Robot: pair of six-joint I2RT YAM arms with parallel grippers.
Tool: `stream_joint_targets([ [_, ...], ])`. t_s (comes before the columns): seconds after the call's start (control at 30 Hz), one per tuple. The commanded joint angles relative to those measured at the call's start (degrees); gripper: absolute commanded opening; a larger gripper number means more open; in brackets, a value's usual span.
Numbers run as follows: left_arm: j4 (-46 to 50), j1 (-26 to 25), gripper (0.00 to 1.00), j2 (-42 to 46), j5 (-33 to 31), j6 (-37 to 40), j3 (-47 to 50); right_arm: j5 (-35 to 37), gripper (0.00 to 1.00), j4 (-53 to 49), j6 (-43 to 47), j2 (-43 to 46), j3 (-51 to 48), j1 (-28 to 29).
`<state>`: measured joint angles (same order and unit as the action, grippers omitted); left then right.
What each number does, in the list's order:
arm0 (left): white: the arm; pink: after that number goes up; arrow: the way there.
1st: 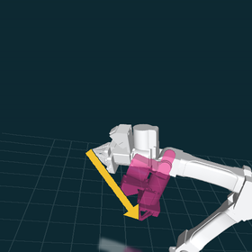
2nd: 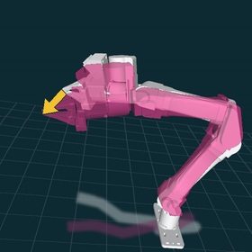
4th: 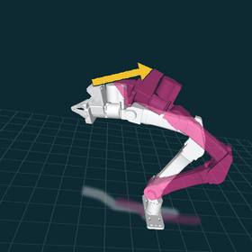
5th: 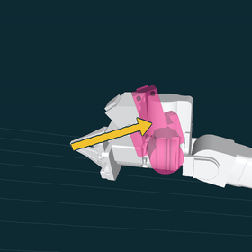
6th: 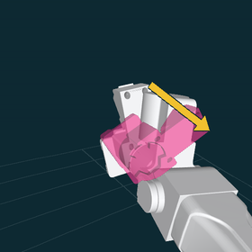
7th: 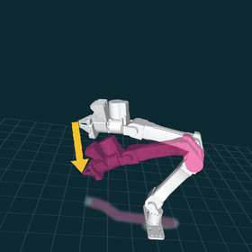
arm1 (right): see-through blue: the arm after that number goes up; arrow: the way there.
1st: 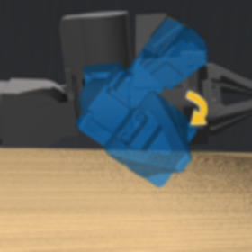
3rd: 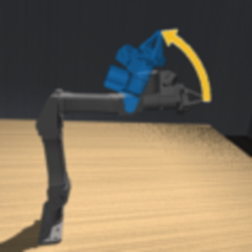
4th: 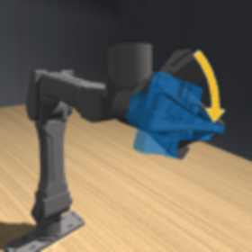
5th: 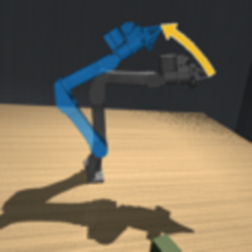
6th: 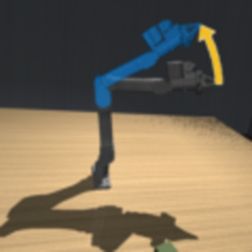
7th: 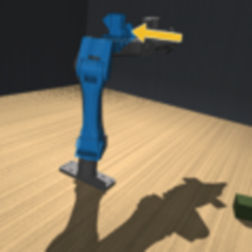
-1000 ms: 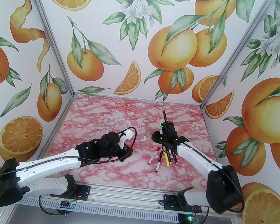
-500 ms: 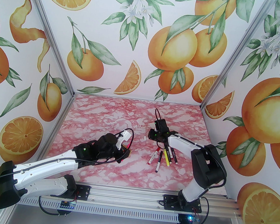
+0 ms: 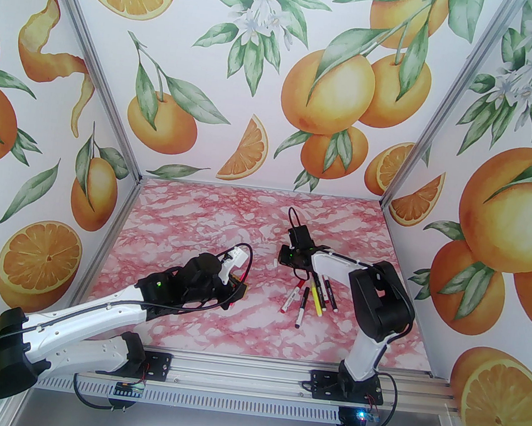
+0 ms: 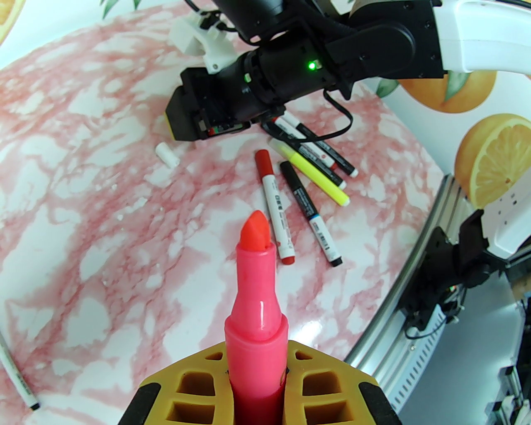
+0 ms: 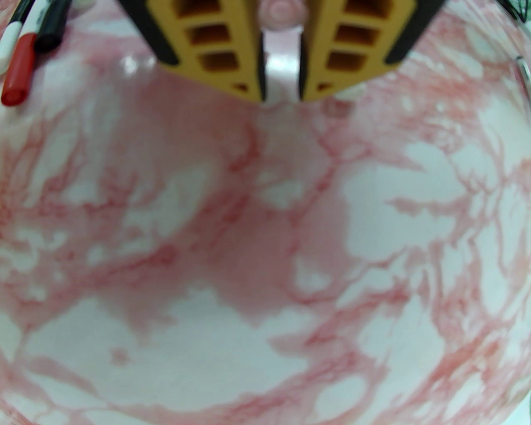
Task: Open the pen caps
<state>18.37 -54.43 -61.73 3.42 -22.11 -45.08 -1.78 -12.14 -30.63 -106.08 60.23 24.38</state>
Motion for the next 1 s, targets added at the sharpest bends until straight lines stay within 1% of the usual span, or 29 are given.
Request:
stream_joint_targets([
  [0.0, -0.3, 0.3, 0.00, 1.2, 0.6, 0.3, 0.8, 2.6, 0.22, 0.9, -0.8, -1.5, 1.6, 0.6],
  [0.2, -0.4, 0.3, 0.00, 1.2, 0.8, 0.1, 1.0, 3.2, 0.22, 0.3, -0.5, -2.8, 2.4, 0.5],
  [0.37, -0.4, 0.3, 0.00, 1.3, 0.8, 0.0, 1.1, 3.5, 0.24, -0.1, 0.1, -2.1, 2.5, 0.5],
  [0.57, -0.6, 0.3, 0.00, 0.6, 1.2, 0.2, 0.8, 4.6, 0.29, -1.5, 1.4, 0.3, 1.3, 0.6],
  [0.73, -1.0, 0.2, 0.00, -0.4, 1.8, 0.3, 0.4, 3.9, 0.34, -1.0, 1.8, 2.0, -0.8, 1.0],
  [0.97, -0.9, 0.2, 0.00, -0.6, 2.0, 0.5, 0.2, 3.4, 0.30, 0.1, 1.2, 3.8, -3.3, 1.6],
])
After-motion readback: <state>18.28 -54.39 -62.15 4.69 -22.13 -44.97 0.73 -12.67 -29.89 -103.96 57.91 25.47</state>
